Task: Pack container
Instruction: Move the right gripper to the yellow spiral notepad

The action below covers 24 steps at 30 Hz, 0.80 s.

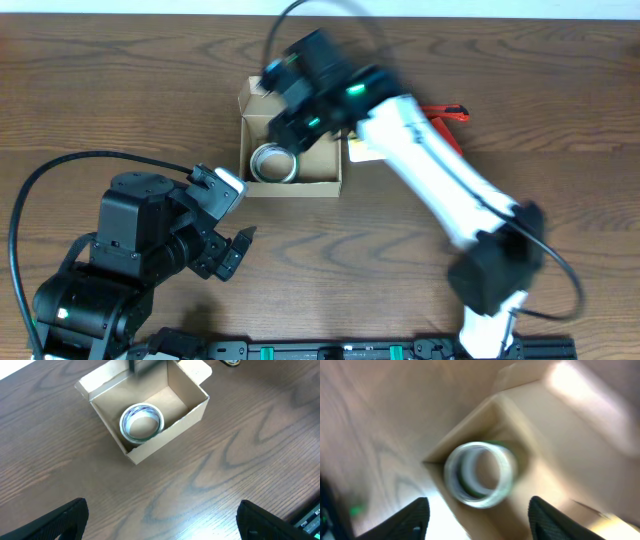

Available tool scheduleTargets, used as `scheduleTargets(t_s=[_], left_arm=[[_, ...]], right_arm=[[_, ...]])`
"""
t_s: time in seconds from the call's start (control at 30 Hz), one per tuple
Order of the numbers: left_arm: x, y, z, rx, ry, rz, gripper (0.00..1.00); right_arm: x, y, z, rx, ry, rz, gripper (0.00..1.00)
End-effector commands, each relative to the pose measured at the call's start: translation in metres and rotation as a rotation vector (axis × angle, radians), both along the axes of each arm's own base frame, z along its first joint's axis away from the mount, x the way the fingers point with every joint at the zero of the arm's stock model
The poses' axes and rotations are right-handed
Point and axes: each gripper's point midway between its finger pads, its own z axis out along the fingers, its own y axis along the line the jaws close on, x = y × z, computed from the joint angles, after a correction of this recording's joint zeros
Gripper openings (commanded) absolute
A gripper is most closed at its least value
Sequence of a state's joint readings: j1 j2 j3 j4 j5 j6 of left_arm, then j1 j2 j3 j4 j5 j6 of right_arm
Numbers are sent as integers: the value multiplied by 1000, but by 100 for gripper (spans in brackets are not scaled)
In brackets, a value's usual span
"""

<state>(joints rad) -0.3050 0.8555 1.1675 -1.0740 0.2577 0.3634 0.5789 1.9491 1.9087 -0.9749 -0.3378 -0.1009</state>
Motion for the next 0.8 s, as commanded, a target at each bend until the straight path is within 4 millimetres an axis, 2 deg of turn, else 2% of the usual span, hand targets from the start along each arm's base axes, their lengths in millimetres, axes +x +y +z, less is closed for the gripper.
scheduleTargets(t_s=[0.0, 0.07, 0.13, 0.23, 0.43, 0.5, 0.63, 0.77], left_arm=[[0, 1, 5, 4, -17, -2, 95], [0, 1, 5, 4, -17, -2, 95], [0, 1, 5, 4, -17, -2, 95], [0, 1, 5, 4, -17, -2, 95], [0, 1, 5, 4, -17, -2, 95], [0, 1, 5, 4, -17, -2, 95], [0, 1, 5, 4, -17, -2, 95], [0, 1, 5, 4, -17, -2, 95]], right_arm=[[29, -57, 32, -6, -83, -128, 75], [45, -89, 34, -32, -98, -211, 80], [55, -119, 31, -46, -79, -279, 80], [60, -159, 23, -79, -26, -371, 81], [66, -225, 12, -230, -22, -505, 87], [69, -239, 8, -267, -38, -511, 89], [79, -252, -8, -272, -44, -518, 99], [83, -256, -42, -298, -32, -476, 99]])
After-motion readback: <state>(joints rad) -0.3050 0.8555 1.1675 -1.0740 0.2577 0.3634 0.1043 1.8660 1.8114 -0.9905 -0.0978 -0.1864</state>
